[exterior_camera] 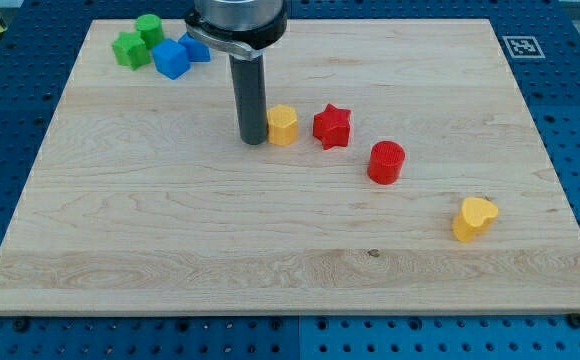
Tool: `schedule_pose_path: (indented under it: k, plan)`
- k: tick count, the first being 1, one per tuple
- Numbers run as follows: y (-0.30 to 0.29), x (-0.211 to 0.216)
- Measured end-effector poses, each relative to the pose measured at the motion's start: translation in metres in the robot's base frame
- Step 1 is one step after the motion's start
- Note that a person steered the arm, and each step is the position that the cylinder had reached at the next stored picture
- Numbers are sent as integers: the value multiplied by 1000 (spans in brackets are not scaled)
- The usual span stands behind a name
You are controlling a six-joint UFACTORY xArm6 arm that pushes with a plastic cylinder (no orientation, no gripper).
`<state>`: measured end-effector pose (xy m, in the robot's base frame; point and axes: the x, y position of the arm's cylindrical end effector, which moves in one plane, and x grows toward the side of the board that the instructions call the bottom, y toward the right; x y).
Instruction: Slide the yellow heart towards the red circle
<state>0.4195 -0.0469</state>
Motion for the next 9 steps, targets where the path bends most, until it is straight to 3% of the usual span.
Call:
schedule_pose_path:
  k: [2,4,5,6,8,9]
  plan:
    - [-10,36]
    - [67,125]
    - [146,150]
    - [233,154]
    - [250,158]
    - [253,140]
